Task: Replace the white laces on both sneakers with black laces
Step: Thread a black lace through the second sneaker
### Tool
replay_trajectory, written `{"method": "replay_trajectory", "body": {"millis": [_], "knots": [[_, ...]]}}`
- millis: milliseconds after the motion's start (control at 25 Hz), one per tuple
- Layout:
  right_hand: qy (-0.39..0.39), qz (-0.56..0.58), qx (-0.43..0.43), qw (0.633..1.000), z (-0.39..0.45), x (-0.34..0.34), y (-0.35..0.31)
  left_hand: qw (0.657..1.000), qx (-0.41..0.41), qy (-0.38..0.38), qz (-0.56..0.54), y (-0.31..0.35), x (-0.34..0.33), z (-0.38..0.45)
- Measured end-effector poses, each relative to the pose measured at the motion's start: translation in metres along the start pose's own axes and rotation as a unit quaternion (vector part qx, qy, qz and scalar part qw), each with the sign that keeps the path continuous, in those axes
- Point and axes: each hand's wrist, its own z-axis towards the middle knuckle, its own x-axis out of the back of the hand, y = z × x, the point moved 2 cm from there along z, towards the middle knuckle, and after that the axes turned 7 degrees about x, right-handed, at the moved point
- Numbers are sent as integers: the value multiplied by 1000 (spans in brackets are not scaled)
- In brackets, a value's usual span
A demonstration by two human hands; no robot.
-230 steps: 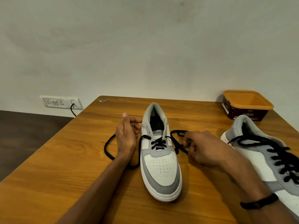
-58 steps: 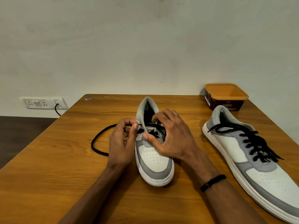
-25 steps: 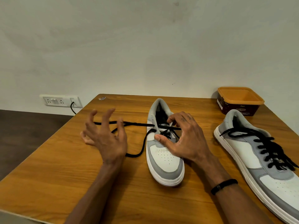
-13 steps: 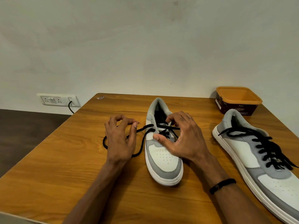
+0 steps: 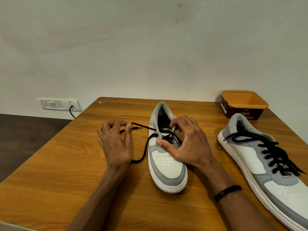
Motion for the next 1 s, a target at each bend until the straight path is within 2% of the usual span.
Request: {"method": "replay_trajectory", "body": {"millis": [80, 120, 280, 400, 520, 640, 720, 800, 920, 1000], "knots": [[0, -2, -2, 1000, 0, 0, 0, 999, 41, 28, 17, -1, 5, 1], [1, -1, -2, 1000, 0, 1, 0, 999, 31, 29, 26, 1, 6, -1], [3, 1, -2, 1000, 0, 1, -2, 988, -125, -86, 24, 20, -7, -14], [2, 0, -4, 1000, 0, 1, -2, 981, -157, -115, 16, 20, -14, -16], [0, 1, -2, 1000, 0, 1, -2, 990, -130, -57, 25, 14, -11, -10], [1, 1, 0, 1000, 0, 1, -1, 999, -30, 6, 40, 4, -4, -4], [1, 2, -1, 1000, 0, 1, 0, 998, 1, 34, 52, 1, 1, -3], [3, 5, 0, 1000, 0, 1, -1, 997, -51, 15, 57, 6, 0, -6], [7, 7, 3, 1000, 0, 1, -2, 981, -172, -83, 44, 18, -9, -13], [4, 5, 1, 1000, 0, 2, -2, 977, -187, -95, 34, 20, -13, -15]]}}
